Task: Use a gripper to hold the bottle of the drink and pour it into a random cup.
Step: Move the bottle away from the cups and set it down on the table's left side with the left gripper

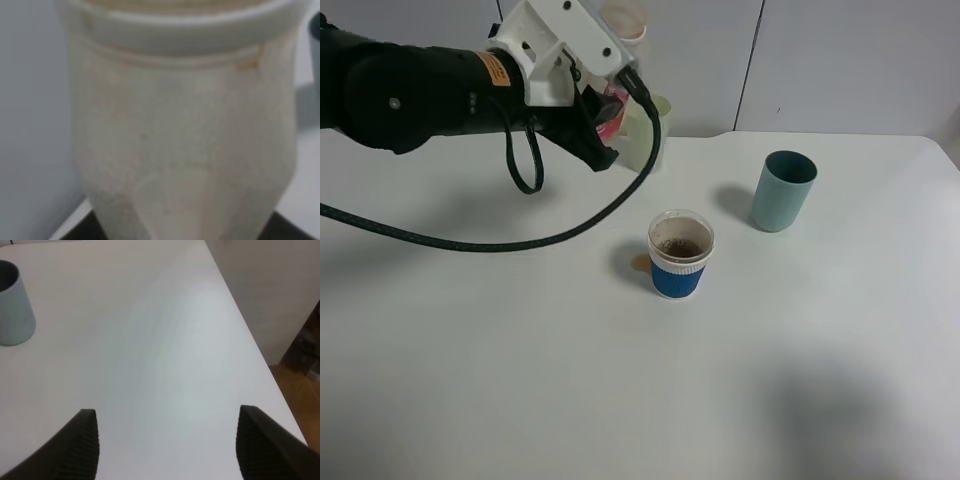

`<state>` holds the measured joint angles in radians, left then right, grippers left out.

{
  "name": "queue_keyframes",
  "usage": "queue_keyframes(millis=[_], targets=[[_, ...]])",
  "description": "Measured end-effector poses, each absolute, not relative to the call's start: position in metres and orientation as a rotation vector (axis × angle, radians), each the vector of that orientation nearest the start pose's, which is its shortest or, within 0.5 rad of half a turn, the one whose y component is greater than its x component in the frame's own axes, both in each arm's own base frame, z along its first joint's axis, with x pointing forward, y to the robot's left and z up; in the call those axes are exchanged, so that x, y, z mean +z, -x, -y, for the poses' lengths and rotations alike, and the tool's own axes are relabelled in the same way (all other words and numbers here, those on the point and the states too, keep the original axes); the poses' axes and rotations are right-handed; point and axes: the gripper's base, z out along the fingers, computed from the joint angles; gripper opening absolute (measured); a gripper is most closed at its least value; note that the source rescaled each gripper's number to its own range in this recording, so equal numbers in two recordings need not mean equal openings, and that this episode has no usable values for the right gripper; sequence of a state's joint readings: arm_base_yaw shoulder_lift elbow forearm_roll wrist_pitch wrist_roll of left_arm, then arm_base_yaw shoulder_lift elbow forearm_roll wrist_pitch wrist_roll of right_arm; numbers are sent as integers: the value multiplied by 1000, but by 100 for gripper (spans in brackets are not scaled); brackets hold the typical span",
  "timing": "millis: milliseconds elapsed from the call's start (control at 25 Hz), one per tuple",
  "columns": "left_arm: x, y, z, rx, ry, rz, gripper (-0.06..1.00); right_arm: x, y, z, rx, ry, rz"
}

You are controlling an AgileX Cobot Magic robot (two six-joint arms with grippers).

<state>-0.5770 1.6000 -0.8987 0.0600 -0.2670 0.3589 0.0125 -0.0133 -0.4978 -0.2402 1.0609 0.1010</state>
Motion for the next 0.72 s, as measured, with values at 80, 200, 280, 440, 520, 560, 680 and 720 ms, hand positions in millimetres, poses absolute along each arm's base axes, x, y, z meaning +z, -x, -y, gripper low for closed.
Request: queue_keyframes(millis=[80, 200, 280, 440, 520, 560, 680, 720], targets=[[245, -298, 182, -159, -882, -1731, 5, 278, 8, 19, -215, -102, -2014], [237, -305, 162, -169, -829, -1788, 5, 278, 8, 19, -215, -102, -2014], [228, -306, 146, -164, -796, -1813, 5, 278, 8, 19, -215, -102, -2014], [207, -298, 118, -194, -722, -1803, 5, 278, 8, 19, -215, -102, -2014], [197, -292, 106, -205, -689, -1798, 5, 278, 8, 19, -215, -102, -2014], [193, -289, 100, -210, -672, -1799, 5, 278, 8, 19, -215, -102, -2014], [182, -281, 87, -211, -635, -1816, 5, 278, 8, 19, -215, -102, -2014], [179, -278, 82, -211, -622, -1823, 5, 278, 8, 19, -215, -102, -2014]])
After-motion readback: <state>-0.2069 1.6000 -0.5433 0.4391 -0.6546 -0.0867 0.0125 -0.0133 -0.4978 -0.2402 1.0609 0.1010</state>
